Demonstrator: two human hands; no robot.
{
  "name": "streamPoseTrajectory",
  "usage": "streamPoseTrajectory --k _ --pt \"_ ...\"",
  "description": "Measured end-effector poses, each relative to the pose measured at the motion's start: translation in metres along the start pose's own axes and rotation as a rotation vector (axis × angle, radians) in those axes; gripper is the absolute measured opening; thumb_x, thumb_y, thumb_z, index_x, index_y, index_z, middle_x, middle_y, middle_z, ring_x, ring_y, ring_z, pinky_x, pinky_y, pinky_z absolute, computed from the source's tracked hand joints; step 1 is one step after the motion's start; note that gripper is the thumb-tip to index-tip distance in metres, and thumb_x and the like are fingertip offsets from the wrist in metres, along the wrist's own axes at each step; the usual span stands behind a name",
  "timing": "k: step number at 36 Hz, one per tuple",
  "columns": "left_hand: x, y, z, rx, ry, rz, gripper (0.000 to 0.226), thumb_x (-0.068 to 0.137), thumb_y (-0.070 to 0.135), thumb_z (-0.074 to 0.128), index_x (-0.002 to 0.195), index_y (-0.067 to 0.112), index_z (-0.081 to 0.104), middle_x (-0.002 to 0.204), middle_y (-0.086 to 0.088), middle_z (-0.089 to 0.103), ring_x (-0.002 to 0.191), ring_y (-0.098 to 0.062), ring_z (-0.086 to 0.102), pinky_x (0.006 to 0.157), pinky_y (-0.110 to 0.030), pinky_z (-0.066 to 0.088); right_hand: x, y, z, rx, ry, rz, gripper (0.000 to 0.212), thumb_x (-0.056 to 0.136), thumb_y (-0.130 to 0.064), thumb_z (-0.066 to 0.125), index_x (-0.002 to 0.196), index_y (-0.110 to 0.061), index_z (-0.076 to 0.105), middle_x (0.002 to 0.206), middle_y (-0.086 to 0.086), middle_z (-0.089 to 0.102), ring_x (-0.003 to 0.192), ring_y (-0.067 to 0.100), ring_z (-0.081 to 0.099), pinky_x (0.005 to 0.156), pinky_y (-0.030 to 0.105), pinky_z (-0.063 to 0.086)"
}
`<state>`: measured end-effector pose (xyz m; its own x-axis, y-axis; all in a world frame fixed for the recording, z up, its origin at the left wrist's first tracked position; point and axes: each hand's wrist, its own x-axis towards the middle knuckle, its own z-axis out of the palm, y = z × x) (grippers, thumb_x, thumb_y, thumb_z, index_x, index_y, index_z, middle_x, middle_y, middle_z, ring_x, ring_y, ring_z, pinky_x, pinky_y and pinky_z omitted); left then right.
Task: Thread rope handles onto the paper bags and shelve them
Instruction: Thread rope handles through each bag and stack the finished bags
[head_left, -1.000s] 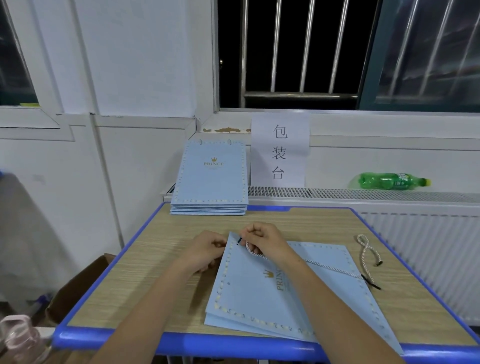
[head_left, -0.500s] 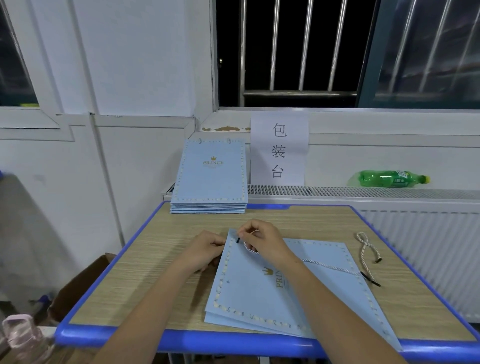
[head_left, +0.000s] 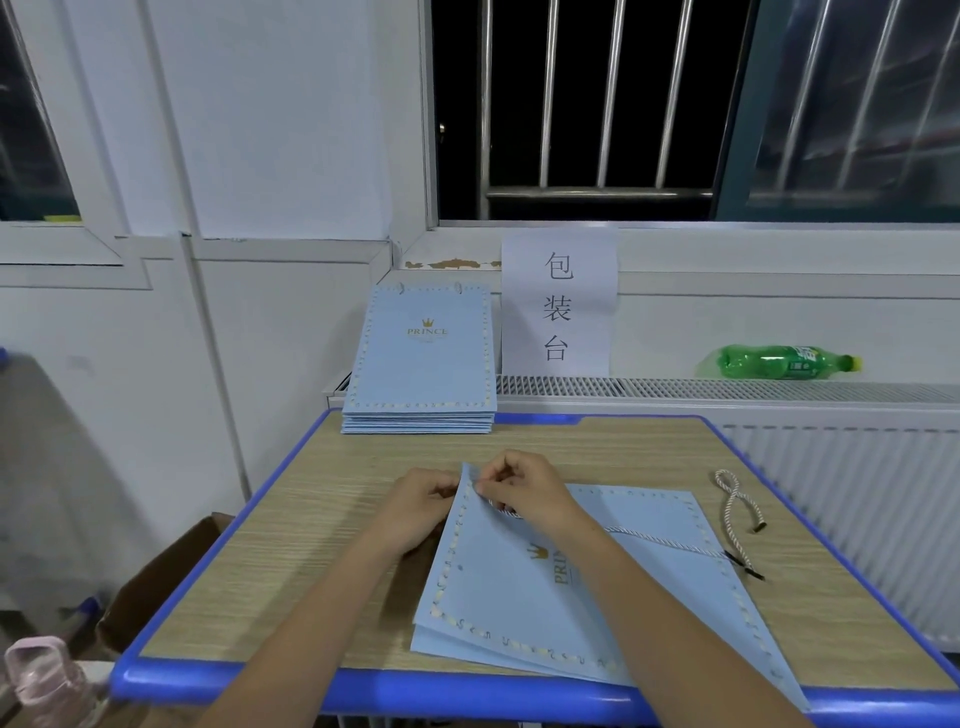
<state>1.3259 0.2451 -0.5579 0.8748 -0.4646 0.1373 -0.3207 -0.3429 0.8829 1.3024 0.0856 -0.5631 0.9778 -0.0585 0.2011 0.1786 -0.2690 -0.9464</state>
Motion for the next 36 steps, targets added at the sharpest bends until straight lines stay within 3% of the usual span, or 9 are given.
streamPoseTrajectory --k 2,9,11,17,23,26,31,33,36 --pt "0.000 0.001 0.002 0.012 0.001 0.010 0.015 0.087 0.013 0.065 0.088 0.020 0.077 0.082 0.005 0.075 0.077 -0.009 0.067 0.074 -0.027 0.051 0.001 0.000 -0.001 -0.013 -0.035 0.007 0.020 0.084 -0.001 0.066 0.074 -0.016 0.059 0.071 -0.004 0.061 0.057 -0.001 0.054 0.058 0.011 0.044" --pt "0.002 -0.002 0.006 0.221 0.074 0.106 0.015 0.086 0.009 0.061 0.082 0.019 0.072 0.073 0.005 0.068 0.065 -0.005 0.057 0.063 -0.020 0.044 0.000 0.000 -0.003 -0.062 -0.068 -0.004 0.021 0.087 -0.003 0.062 0.080 -0.022 0.062 0.081 -0.009 0.063 0.077 0.006 0.057 0.071 0.013 0.048" --pt "0.001 -0.001 0.005 0.272 0.064 0.122 0.016 0.087 0.007 0.061 0.080 0.020 0.068 0.067 0.012 0.062 0.061 0.000 0.052 0.058 -0.012 0.039 0.000 0.000 -0.003 -0.106 -0.058 -0.024 0.022 0.088 -0.004 0.062 0.082 -0.024 0.063 0.083 -0.009 0.063 0.079 0.007 0.057 0.073 0.012 0.048" --pt "-0.002 0.004 0.005 0.379 0.105 0.138 0.045 0.086 -0.002 0.054 0.058 0.031 0.045 0.057 0.015 0.046 0.053 0.000 0.038 0.050 -0.012 0.032 -0.001 0.001 -0.008 -0.313 -0.020 -0.138 0.016 0.086 -0.010 0.065 0.080 -0.024 0.062 0.083 -0.006 0.062 0.072 0.004 0.053 0.069 0.009 0.044" --pt "0.002 0.009 0.008 0.608 0.078 0.070 0.020 0.090 0.005 0.047 0.074 0.016 0.050 0.068 0.011 0.045 0.059 -0.004 0.039 0.049 -0.015 0.029 -0.004 0.001 -0.008 -0.472 -0.041 -0.185 0.009 0.091 -0.014 0.057 0.086 -0.009 0.062 0.087 0.002 0.063 0.074 0.009 0.054 0.072 0.021 0.046" --pt "0.005 0.005 0.011 0.657 0.056 0.063 0.025 0.091 0.008 0.046 0.071 0.023 0.044 0.065 0.012 0.043 0.064 -0.013 0.044 0.051 -0.020 0.028 -0.005 0.001 -0.006 -0.495 -0.040 -0.192 0.010 0.092 -0.014 0.055 0.084 -0.013 0.058 0.083 -0.005 0.057 0.074 0.007 0.051 0.070 0.019 0.043" --pt "0.005 -0.003 0.012 0.347 0.131 0.076 0.022 0.091 0.011 0.054 0.072 0.018 0.062 0.061 0.010 0.054 0.059 -0.008 0.047 0.057 -0.026 0.035 -0.003 0.002 -0.003 -0.490 -0.033 -0.185 0.011 0.094 -0.014 0.052 0.083 -0.015 0.054 0.083 -0.008 0.053 0.074 0.004 0.048 0.068 0.013 0.040" --pt "0.003 -0.003 0.009 0.138 0.141 0.004 0.033 0.091 0.013 0.054 0.059 0.010 0.055 0.055 -0.001 0.049 0.054 -0.011 0.040 0.056 -0.029 0.030 -0.003 0.003 -0.001 -0.497 -0.044 -0.179 0.013 0.094 -0.014 0.051 0.081 -0.017 0.052 0.082 -0.010 0.051 0.074 0.002 0.047 0.066 0.012 0.039" --pt "0.000 0.006 0.003 -0.159 0.093 -0.163 0.033 0.092 0.015 0.054 0.068 -0.007 0.060 0.062 -0.014 0.053 0.051 -0.017 0.046 0.048 -0.022 0.034 -0.001 0.004 0.002 -0.512 -0.055 -0.163 0.018 0.096 -0.015 0.049 0.079 -0.021 0.048 0.081 -0.013 0.049 0.072 0.000 0.045 0.064 0.012 0.037"
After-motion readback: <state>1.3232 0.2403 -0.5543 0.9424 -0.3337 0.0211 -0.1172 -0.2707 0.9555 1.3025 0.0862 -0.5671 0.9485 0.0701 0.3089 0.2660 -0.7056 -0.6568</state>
